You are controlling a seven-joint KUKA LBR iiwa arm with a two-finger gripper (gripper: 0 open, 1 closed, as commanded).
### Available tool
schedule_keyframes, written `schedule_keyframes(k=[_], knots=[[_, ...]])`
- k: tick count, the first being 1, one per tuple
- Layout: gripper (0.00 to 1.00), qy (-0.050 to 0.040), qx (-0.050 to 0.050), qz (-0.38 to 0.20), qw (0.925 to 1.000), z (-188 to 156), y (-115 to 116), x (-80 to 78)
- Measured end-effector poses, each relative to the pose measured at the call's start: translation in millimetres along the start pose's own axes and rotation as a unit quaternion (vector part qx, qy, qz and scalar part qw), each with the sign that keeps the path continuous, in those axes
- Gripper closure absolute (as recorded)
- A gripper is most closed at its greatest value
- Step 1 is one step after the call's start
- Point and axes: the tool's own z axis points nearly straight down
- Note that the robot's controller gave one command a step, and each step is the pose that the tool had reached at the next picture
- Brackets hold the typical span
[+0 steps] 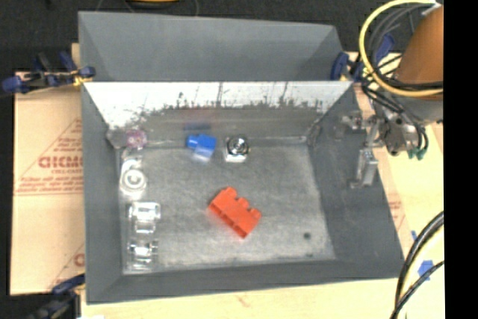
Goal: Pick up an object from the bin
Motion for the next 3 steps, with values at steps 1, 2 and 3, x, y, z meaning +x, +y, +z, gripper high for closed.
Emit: schedule_keyframes(k=[1,2,3], knots=[[0.00,0.0036,-0.002,-0.121,0.9927,136,12,33.2],[0.00,0.0012,-0.002,-0.241,0.9706,149,83,65.1],[0.00,-0.0013,-0.003,-0.228,0.9737,158,153,46.7]])
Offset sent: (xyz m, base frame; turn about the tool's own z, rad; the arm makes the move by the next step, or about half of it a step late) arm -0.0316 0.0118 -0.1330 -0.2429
